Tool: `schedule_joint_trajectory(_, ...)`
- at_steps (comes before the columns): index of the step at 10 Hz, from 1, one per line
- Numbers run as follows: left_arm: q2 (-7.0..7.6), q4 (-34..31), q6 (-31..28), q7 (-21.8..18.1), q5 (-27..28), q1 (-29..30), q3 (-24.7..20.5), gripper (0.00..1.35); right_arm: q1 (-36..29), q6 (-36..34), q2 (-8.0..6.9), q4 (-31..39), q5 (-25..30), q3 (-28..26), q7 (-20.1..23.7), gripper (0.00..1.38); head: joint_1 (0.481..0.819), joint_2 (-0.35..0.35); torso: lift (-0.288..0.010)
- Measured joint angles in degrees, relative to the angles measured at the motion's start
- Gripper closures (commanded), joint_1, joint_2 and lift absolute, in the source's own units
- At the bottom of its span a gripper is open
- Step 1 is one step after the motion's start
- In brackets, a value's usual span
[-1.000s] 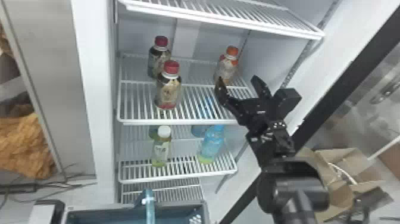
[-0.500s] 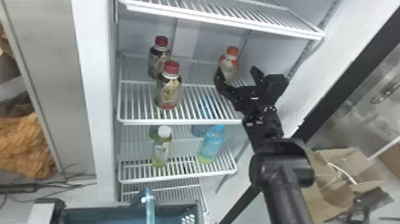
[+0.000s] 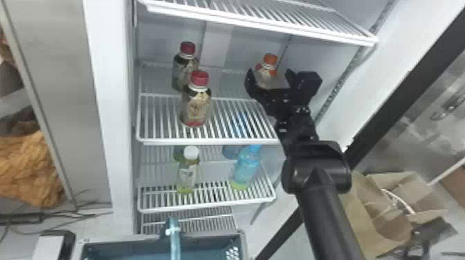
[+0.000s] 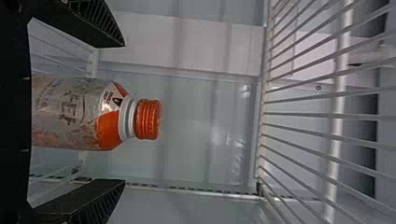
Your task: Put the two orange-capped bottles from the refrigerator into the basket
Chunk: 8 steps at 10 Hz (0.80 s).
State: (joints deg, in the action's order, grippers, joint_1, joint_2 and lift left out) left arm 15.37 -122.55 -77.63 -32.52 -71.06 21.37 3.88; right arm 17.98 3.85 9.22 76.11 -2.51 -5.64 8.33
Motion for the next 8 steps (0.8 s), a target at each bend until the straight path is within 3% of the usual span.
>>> schedule_joint_trajectory(2, -0.07, 0.01, 0.01, 0.00, -0.10, 0.00, 0.00, 1.20, 2.86, 0.09, 0.18, -4.81, 0.00, 0.79, -0.77, 0.02, 0.695, -0.350, -0.040)
schedule_joint_trajectory(3, -0.08, 0.11, 0.01, -0.01, -0.12, 0.00, 0.05, 1.20, 4.02, 0.09, 0.23, -6.79, 0.00, 0.96, -1.22, 0.13, 0.695, -0.350, -0.040)
schedule_joint_trajectory(4, -0.08, 0.14, 0.01, -0.01, -0.12, 0.00, 0.08, 1.20, 4.99, 0.04, 0.33, -8.15, 0.00, 1.15, -1.38, 0.39, 0.695, -0.350, -0.040)
schedule_joint_trajectory(5, -0.08, 0.14, 0.01, -0.01, -0.12, -0.01, 0.16, 1.20, 6.00, -0.55, 0.48, -9.22, 0.00, 1.37, -1.40, 0.83, 0.695, -0.350, -0.040)
schedule_joint_trajectory(6, -0.08, 0.20, 0.02, -0.01, -0.18, -0.01, 0.21, 1.20, 6.57, -1.08, 0.60, -9.59, 0.00, 1.49, -1.42, 0.98, 0.695, -0.350, -0.040)
schedule_joint_trajectory(8, -0.08, 0.27, 0.13, -0.01, -0.36, 0.05, 0.13, 1.20, 6.49, -1.31, 0.63, -9.07, -0.11, 1.60, -1.66, 0.98, 0.695, -0.350, -0.040)
